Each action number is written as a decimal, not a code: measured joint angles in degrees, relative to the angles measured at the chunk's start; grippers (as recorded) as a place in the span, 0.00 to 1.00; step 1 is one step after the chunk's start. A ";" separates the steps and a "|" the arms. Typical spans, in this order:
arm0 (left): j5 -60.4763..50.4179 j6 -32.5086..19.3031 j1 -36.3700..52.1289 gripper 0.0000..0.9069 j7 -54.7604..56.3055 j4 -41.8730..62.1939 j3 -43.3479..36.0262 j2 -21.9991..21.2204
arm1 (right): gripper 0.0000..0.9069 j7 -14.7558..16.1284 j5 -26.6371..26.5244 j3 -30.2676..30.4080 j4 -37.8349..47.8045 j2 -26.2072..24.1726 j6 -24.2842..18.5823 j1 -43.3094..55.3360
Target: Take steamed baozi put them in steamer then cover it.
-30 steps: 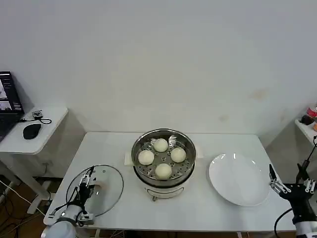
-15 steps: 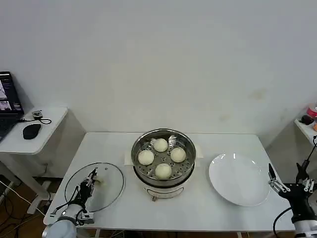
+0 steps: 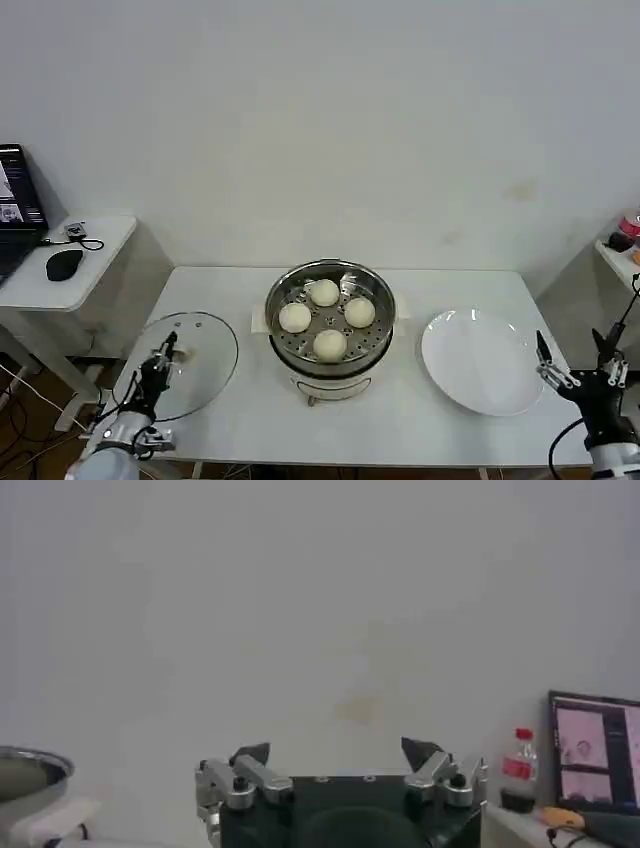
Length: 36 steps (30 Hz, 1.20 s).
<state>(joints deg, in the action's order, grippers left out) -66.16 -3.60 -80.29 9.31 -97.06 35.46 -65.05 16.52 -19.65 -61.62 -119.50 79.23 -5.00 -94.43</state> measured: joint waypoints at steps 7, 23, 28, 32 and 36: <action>2.86 5.81 -0.72 0.00 -3.41 -9.01 0.87 1.86 | 1.00 0.88 0.87 1.11 1.12 0.01 1.09 0.54; 5.55 19.28 9.05 0.00 -15.60 -18.32 -9.01 6.54 | 1.00 1.66 6.72 6.25 2.75 3.39 2.35 2.71; 4.02 22.59 14.55 0.00 -19.37 -18.43 -15.07 5.11 | 1.00 1.68 8.50 7.28 2.91 4.66 2.48 3.05; 1.03 24.30 18.66 0.00 -22.30 -17.51 -19.62 2.64 | 1.00 1.82 9.67 8.26 2.66 5.68 2.78 3.47; -2.28 25.39 21.85 0.00 -24.61 -16.49 -23.27 -0.39 | 1.00 1.87 10.95 9.30 2.80 6.63 2.72 3.84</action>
<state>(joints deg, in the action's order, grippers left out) -68.45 21.78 -58.44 -15.29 -113.55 12.19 -65.44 18.39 -8.70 -52.32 -116.70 85.85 -2.28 -90.59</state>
